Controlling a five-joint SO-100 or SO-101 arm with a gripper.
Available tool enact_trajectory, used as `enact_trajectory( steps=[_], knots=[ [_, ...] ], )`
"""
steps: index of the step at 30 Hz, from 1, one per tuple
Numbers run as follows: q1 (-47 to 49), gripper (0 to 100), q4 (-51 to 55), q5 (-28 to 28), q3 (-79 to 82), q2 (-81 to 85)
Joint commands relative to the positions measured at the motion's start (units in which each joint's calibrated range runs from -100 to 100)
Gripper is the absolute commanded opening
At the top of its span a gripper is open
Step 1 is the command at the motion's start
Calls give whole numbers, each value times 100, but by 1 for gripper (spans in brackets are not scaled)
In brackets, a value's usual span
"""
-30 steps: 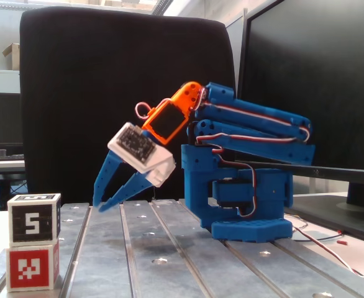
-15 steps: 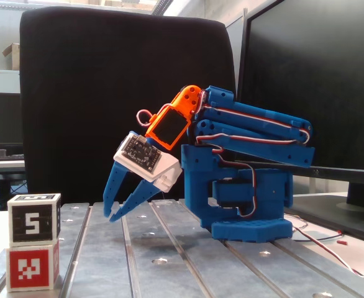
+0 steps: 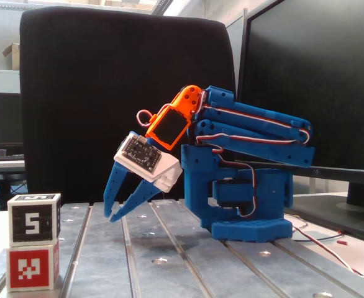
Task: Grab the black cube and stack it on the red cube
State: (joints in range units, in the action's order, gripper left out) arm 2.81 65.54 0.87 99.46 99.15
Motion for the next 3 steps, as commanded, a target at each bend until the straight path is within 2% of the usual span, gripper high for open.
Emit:
enact_trajectory(
  steps=[1, 3],
  knots=[
    [-12, 1, 9, 19, 9, 43],
    [-12, 1, 9, 19, 9, 43]
  ],
)
